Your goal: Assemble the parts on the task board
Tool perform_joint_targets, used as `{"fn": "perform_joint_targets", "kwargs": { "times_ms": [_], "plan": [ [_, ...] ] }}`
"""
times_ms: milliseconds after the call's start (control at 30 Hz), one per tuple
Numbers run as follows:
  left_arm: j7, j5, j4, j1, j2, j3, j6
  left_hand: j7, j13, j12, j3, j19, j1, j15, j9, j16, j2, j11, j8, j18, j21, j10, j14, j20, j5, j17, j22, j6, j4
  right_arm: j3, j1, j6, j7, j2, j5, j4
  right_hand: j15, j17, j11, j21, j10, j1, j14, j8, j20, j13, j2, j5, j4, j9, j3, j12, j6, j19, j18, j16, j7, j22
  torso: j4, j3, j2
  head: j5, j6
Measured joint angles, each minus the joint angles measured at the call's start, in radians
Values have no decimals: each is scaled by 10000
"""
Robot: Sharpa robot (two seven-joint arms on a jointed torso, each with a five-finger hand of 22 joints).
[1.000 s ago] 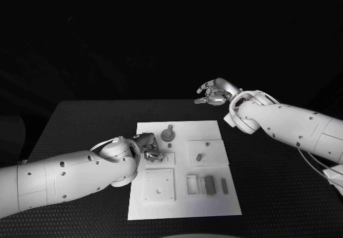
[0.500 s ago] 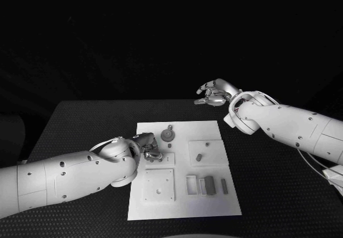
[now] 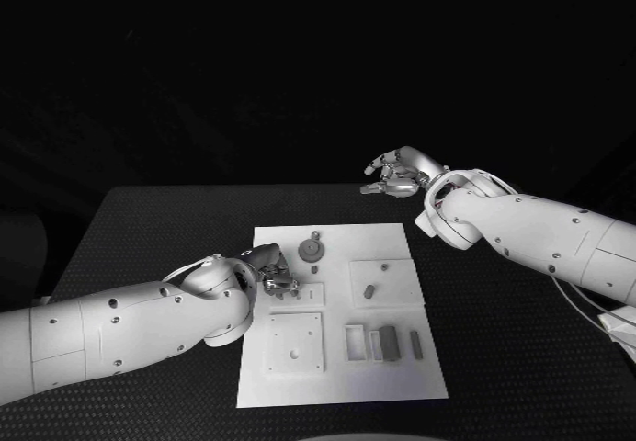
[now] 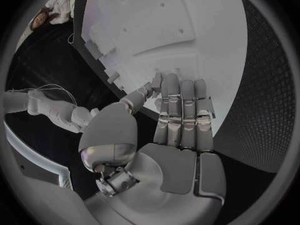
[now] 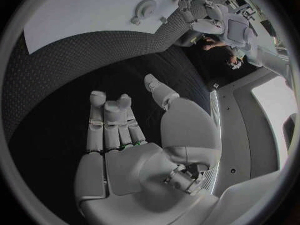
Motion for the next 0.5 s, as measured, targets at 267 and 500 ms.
{"fn": "perform_joint_targets", "kwargs": {
  "times_ms": [267, 500],
  "plan": [
    [-26, 26, -148, -5, 93, 17, 8, 0, -1, 0, 1, 0, 0, 0, 0, 40, 0, 5, 0, -63, -39, 4, 0, 1, 0, -78, 7, 1, -1, 0, -1, 4, -2, 9, 0, -3, 0, 1, 0, 0, 1, 0, 0, 0, 0, 0, 0, 0, 0, -4, 0, 0, 13, 0, 0, 0, -13, 0, -1, 7, -2, 21, -7],
    [-26, 19, -190, -33, 119, 38, -11, -1, -2, 0, 26, 38, 0, 0, -11, 80, 1, 7, 0, -73, -33, 6, 0, -33, -2, -116, 3, 2, -26, 0, -2, 6, -3, 9, 0, -8, 25, -9, -1, 0, 1, 0, -24, 0, 1, -8, 0, 0, 0, -8, 0, 0, 15, -1, 0, 0, -15, 0, -5, 7, -2, 9, -14]
  ]
}}
